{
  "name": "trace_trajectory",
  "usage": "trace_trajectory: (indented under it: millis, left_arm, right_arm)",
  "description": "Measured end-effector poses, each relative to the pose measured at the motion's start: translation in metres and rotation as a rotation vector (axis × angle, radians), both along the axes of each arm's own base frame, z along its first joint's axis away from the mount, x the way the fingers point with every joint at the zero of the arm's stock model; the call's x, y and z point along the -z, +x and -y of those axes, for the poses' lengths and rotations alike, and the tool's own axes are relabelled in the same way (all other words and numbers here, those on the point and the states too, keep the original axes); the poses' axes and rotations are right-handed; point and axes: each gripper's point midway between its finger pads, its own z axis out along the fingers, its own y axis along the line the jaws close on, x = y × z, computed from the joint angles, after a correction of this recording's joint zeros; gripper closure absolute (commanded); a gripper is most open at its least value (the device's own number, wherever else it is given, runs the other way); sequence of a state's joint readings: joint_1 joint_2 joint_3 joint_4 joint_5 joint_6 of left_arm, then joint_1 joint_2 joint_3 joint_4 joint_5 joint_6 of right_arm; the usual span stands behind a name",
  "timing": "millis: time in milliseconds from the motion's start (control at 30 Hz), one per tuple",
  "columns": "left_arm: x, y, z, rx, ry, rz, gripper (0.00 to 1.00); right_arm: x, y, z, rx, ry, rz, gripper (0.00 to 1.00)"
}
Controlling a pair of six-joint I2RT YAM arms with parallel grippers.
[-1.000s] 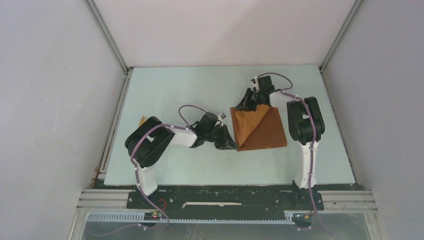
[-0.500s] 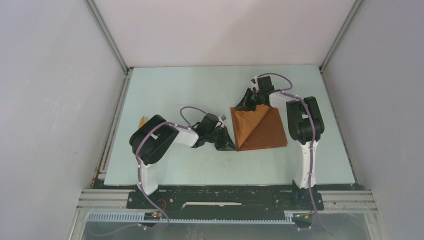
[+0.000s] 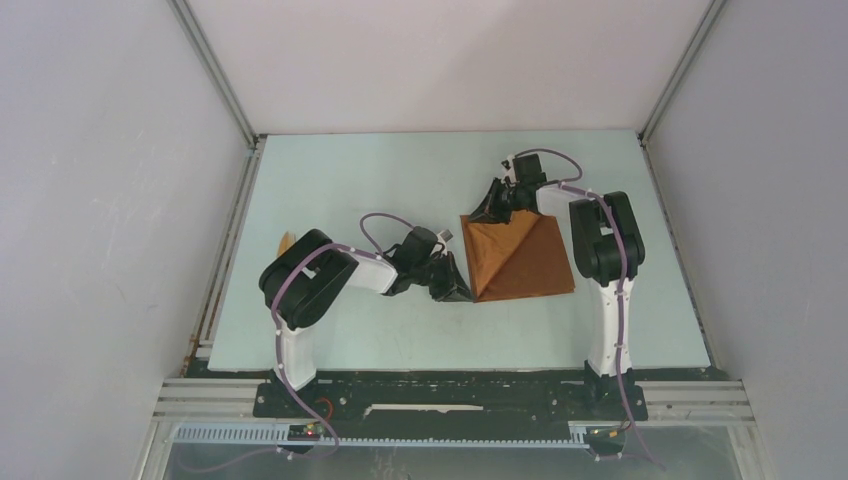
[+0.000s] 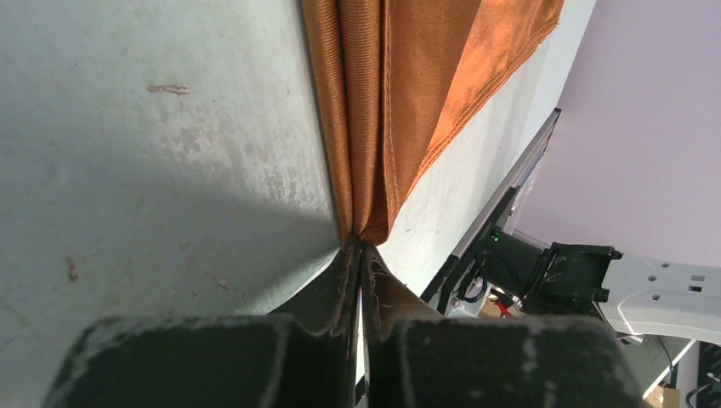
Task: Fold the napkin into a case and place the utensils inside
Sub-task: Fold the top corner of the square-folded napkin at the center of the board.
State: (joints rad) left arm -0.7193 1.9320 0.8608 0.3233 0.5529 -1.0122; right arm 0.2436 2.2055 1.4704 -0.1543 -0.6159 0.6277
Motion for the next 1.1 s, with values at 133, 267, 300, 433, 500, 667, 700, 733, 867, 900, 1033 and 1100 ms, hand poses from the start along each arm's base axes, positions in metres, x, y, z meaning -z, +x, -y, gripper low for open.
trace_trajectory:
  millis: [133,267,300,433,500,667,700,733,867,900,1033,1100]
  left_arm:
    - [-0.001,0.001,-0.001,-0.004,0.006,0.000,0.88]
    - [-0.005,0.001,-0.006,-0.014,0.025,0.003,0.85]
    - [-0.008,0.002,-0.007,-0.017,0.026,0.008,0.84]
    - [-0.027,0.007,-0.011,-0.030,0.009,0.037,0.81]
    - [-0.037,0.009,-0.011,-0.031,-0.006,0.055,0.80]
    - [-0.059,0.019,-0.002,-0.024,-0.039,0.087,0.84]
    - [-0.064,0.023,0.003,-0.017,-0.053,0.093,0.85]
    - [-0.073,0.030,0.011,-0.012,-0.076,0.108,0.86]
    - [-0.084,0.048,0.033,0.007,-0.122,0.136,0.88]
    - [-0.084,0.050,0.036,0.010,-0.127,0.135,0.88]
    - [-0.067,0.051,0.049,0.026,-0.130,0.101,0.89]
    - [-0.052,0.046,0.050,0.038,-0.114,0.071,0.89]
  right_arm:
    - [0.000,0.004,-0.002,-0.001,0.005,0.003,0.90]
    - [-0.001,0.005,-0.004,-0.005,0.013,0.003,0.80]
    - [-0.001,0.005,-0.004,-0.007,0.015,0.002,0.77]
    - [-0.003,0.004,-0.005,-0.012,0.025,-0.001,0.62]
    - [-0.004,0.003,-0.006,-0.018,0.033,-0.004,0.51]
    - [-0.028,-0.003,0.000,-0.031,0.055,0.000,0.27]
    - [-0.037,-0.003,0.002,-0.031,0.059,0.012,0.24]
    - [-0.052,-0.003,0.007,-0.036,0.065,0.045,0.22]
    - [-0.102,-0.002,0.042,-0.029,0.128,0.154,0.20]
    - [-0.107,0.000,0.054,-0.019,0.138,0.170,0.19]
    - [-0.099,0.006,0.102,0.021,0.176,0.178,0.20]
    - [-0.084,0.006,0.119,0.038,0.193,0.149,0.19]
